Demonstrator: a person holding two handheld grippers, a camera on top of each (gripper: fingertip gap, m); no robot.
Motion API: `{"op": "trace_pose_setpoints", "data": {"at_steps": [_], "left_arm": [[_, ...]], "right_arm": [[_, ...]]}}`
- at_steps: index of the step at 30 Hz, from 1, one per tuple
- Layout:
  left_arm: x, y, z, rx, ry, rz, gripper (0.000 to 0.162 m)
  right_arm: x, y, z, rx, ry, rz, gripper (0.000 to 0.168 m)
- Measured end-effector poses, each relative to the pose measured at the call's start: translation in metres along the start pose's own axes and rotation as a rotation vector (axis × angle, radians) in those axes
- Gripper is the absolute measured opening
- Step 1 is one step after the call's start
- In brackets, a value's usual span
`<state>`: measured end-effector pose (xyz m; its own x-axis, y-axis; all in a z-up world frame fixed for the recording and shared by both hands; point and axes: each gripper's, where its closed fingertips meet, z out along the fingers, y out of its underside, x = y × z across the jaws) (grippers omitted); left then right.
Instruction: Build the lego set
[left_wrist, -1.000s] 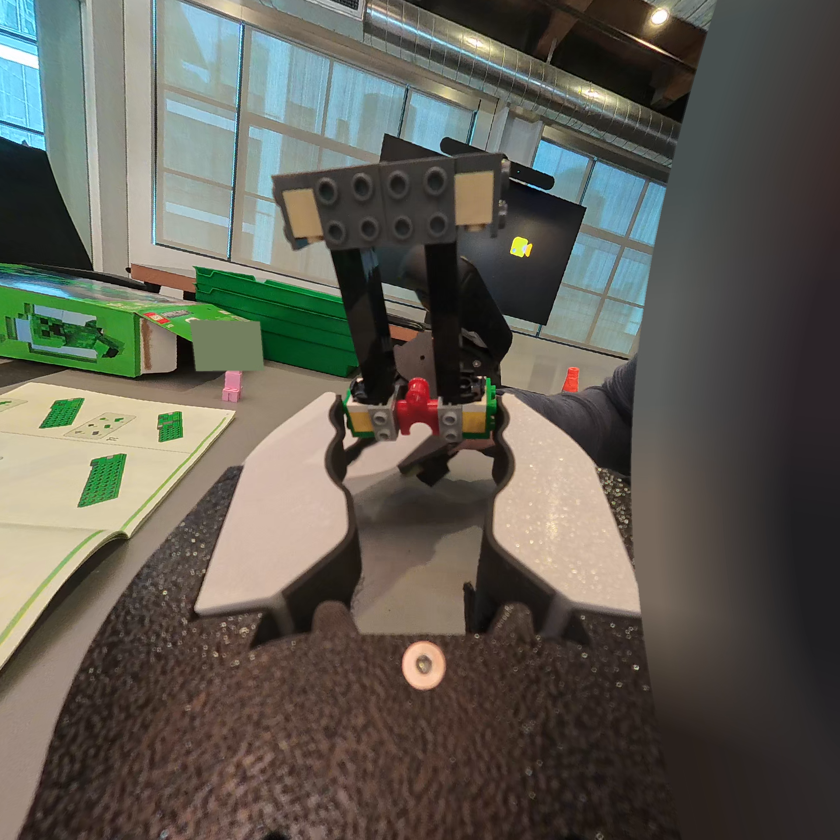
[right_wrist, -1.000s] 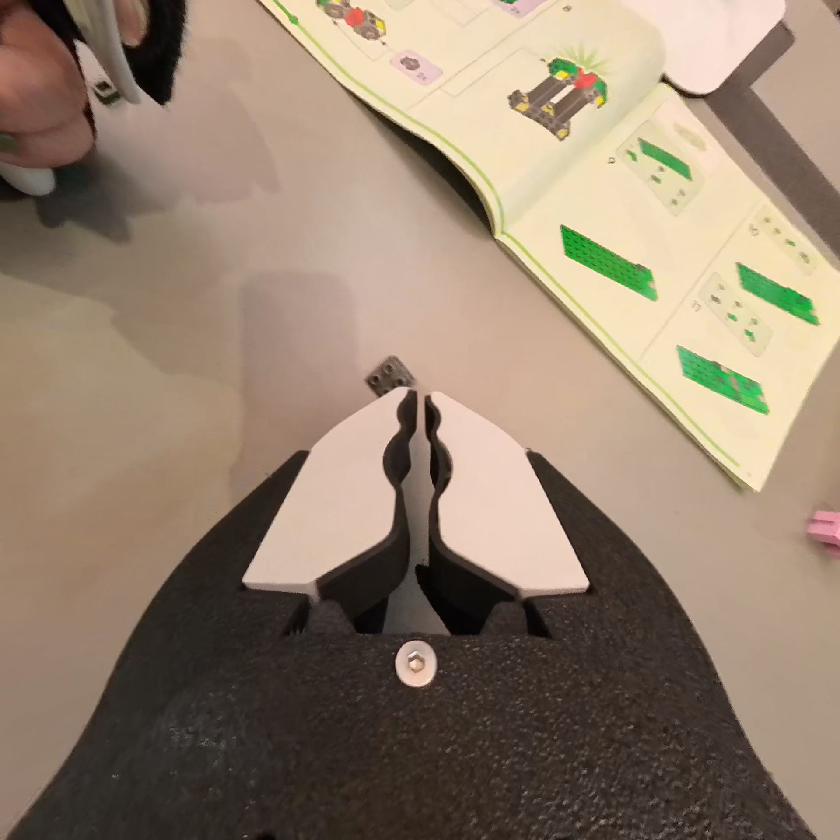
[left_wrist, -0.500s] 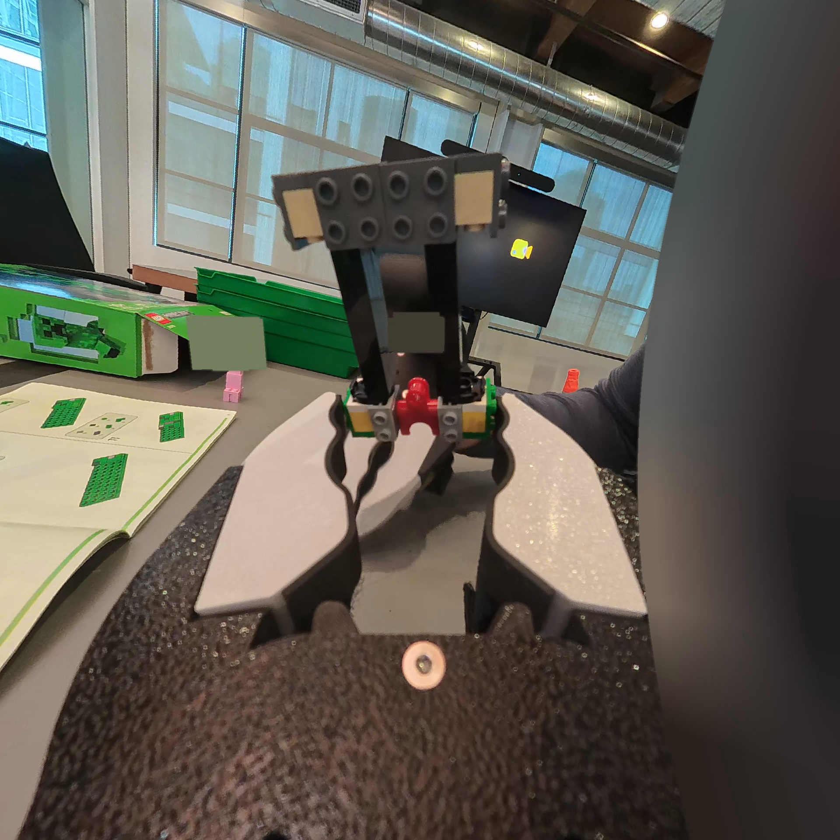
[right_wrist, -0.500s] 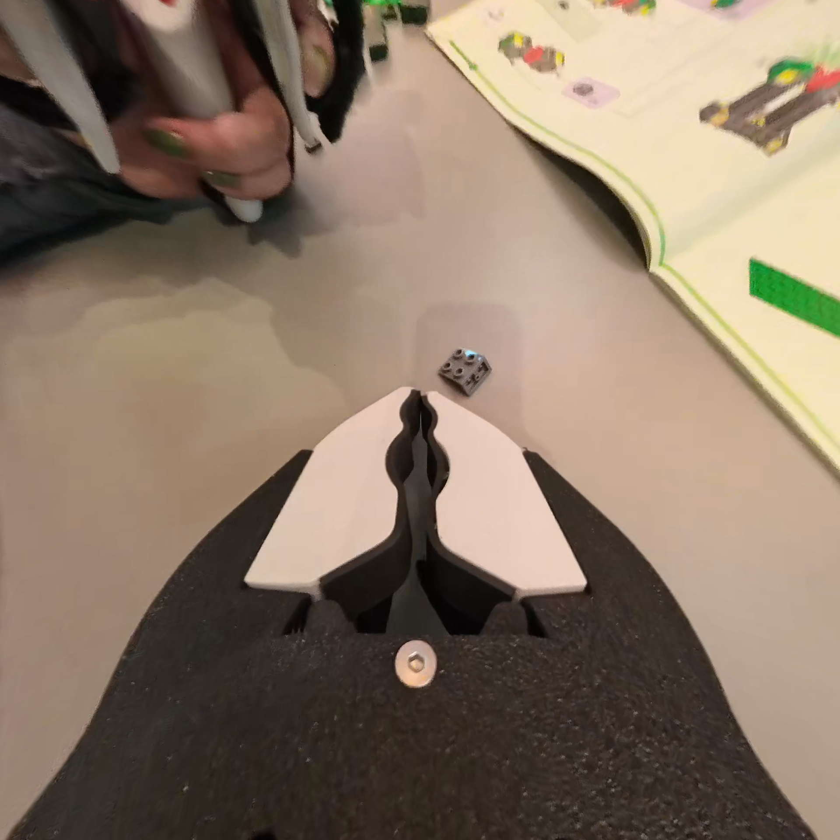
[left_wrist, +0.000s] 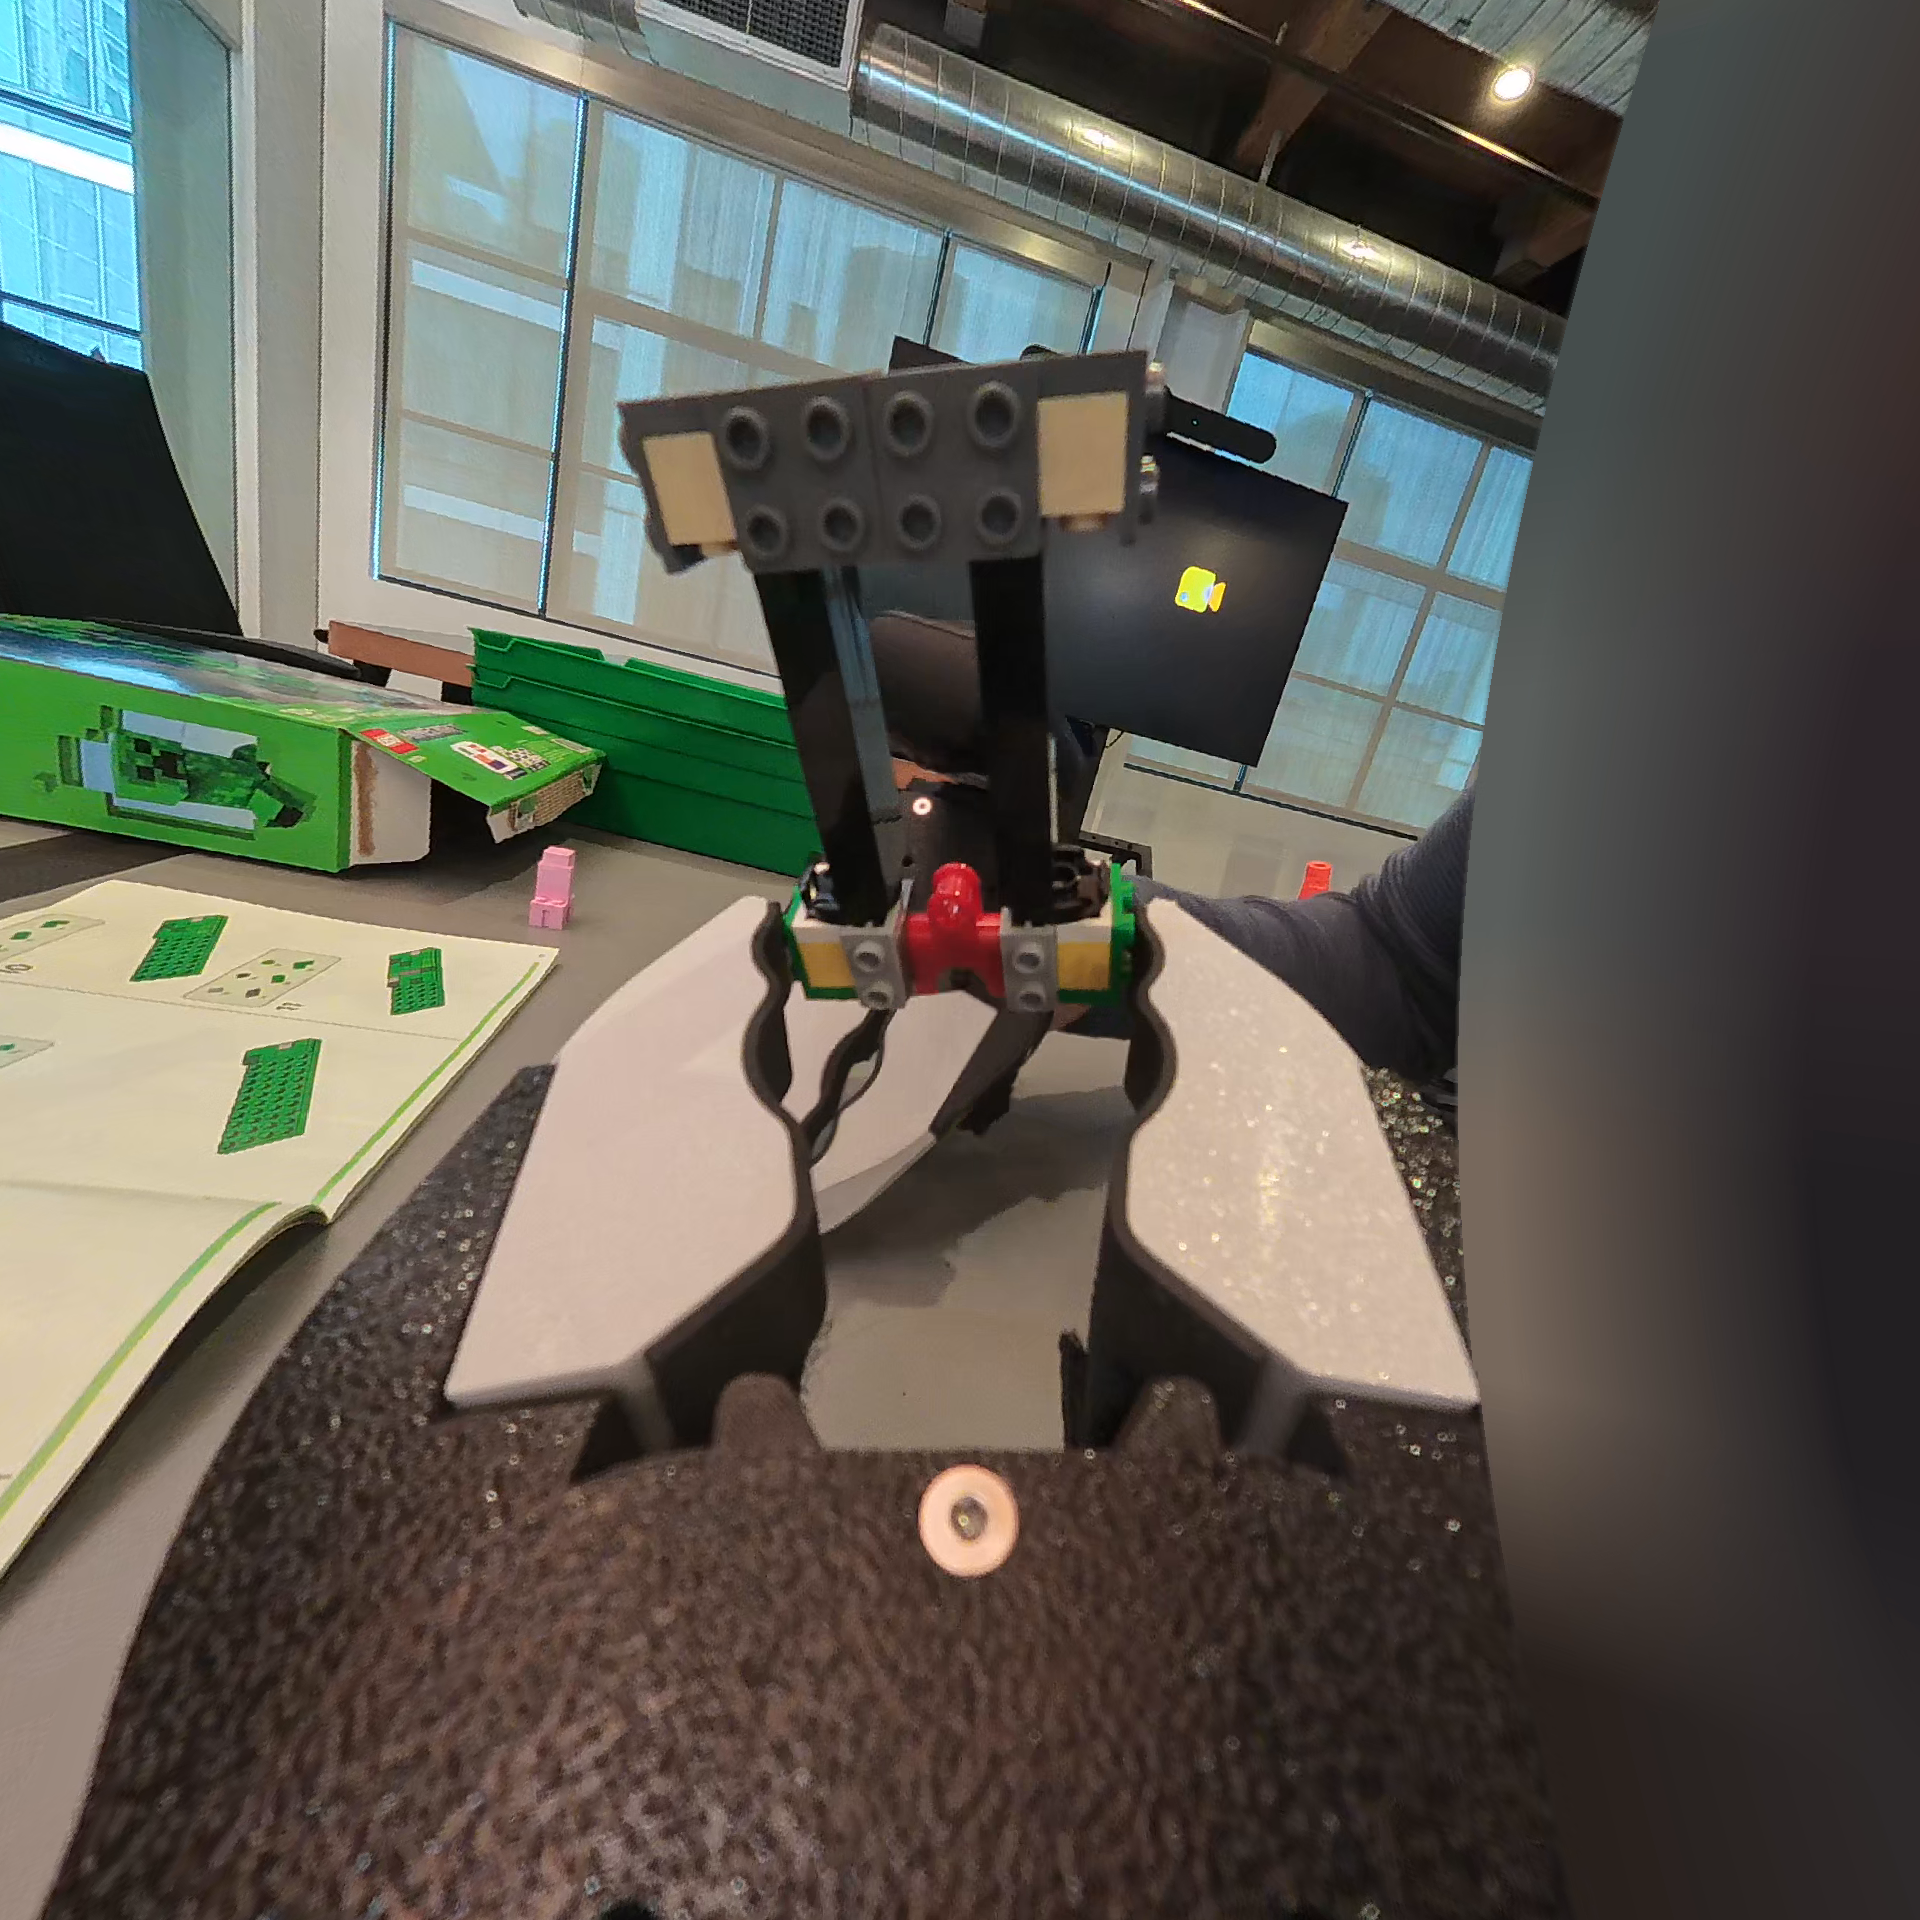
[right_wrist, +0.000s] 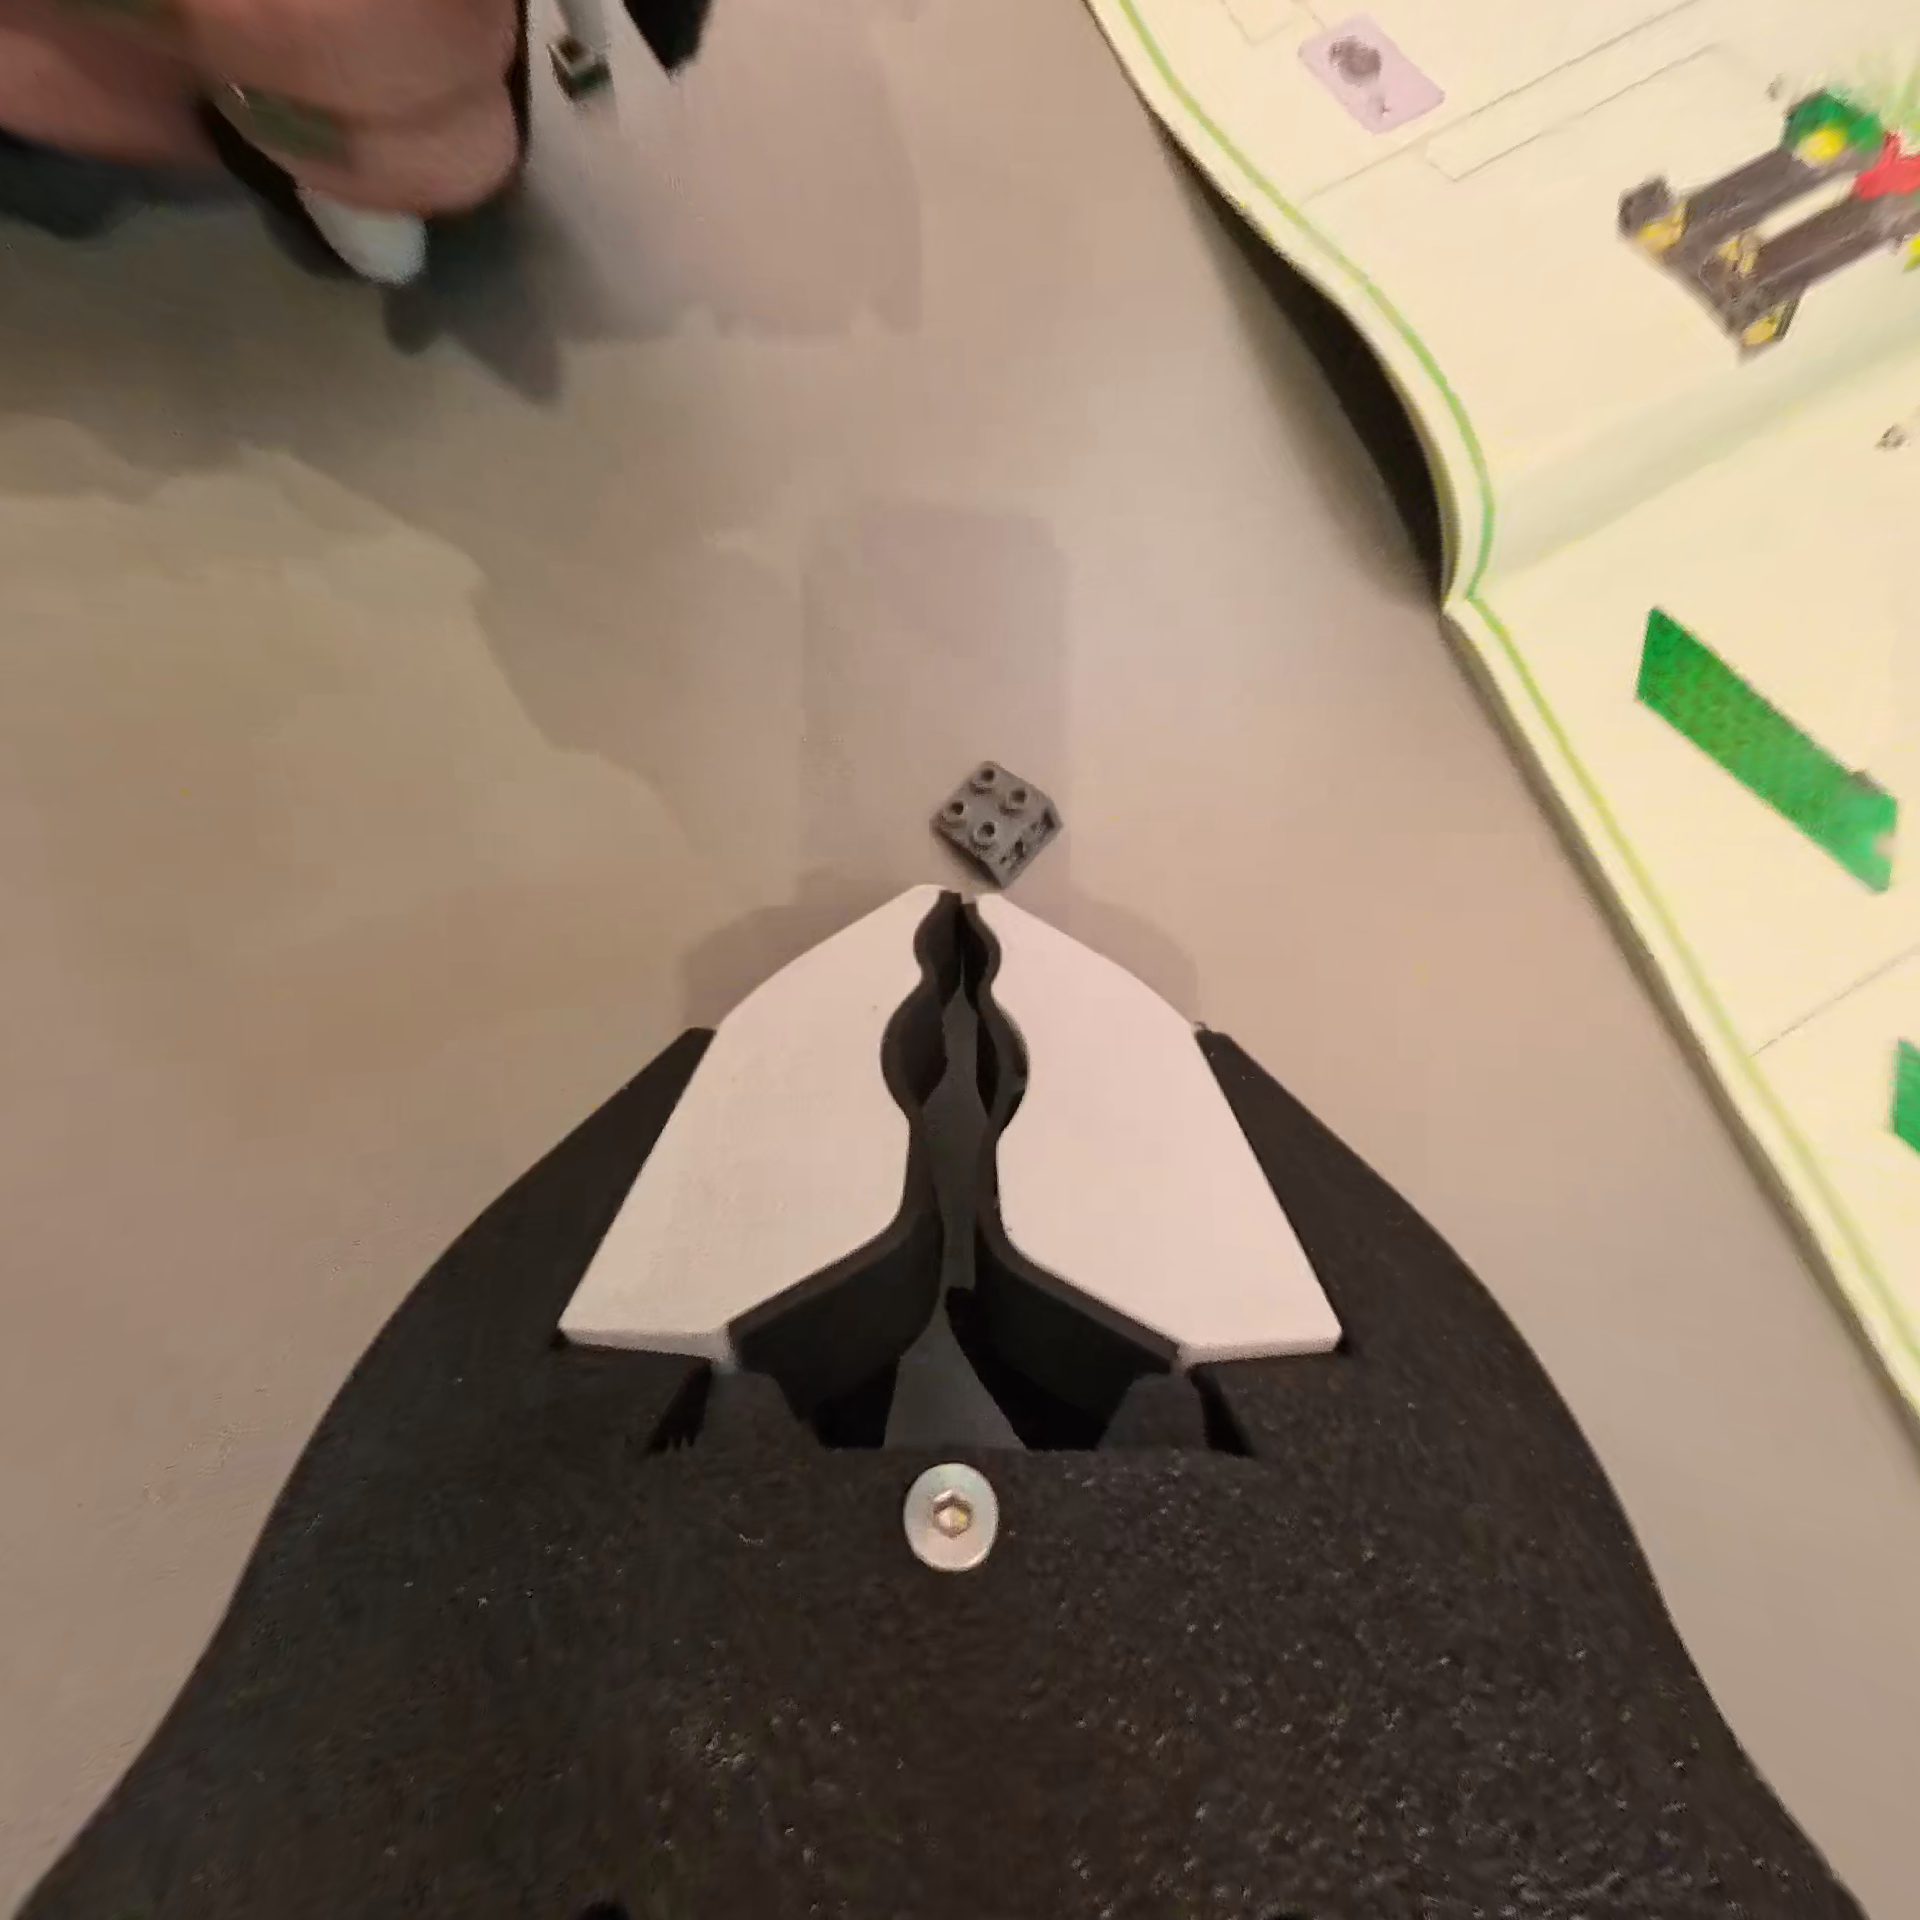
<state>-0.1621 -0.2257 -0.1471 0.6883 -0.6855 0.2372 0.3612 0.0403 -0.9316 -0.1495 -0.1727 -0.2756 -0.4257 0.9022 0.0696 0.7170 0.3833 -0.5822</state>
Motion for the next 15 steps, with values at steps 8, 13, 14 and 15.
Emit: {"op": "trace_pose_setpoints", "data": {"at_steps": [8,13,14,15], "left_arm": [[-0.002,-0.004,-0.002,0.018,-0.022,0.019,0.062],[-0.007,-0.008,-0.008,0.037,-0.064,0.052,0.062],[-0.008,-0.009,-0.008,0.039,-0.067,0.053,0.062],[-0.008,-0.009,-0.009,0.041,-0.069,0.054,0.062]], "right_arm": [[0.031,-0.021,0.002,0.105,0.291,0.043,0.0],[0.017,-0.03,0.0,0.272,0.251,0.376,0.038],[0.019,-0.03,0.003,0.28,0.273,0.408,0.051],[0.019,-0.029,0.007,0.263,0.296,0.418,0.058]]}}
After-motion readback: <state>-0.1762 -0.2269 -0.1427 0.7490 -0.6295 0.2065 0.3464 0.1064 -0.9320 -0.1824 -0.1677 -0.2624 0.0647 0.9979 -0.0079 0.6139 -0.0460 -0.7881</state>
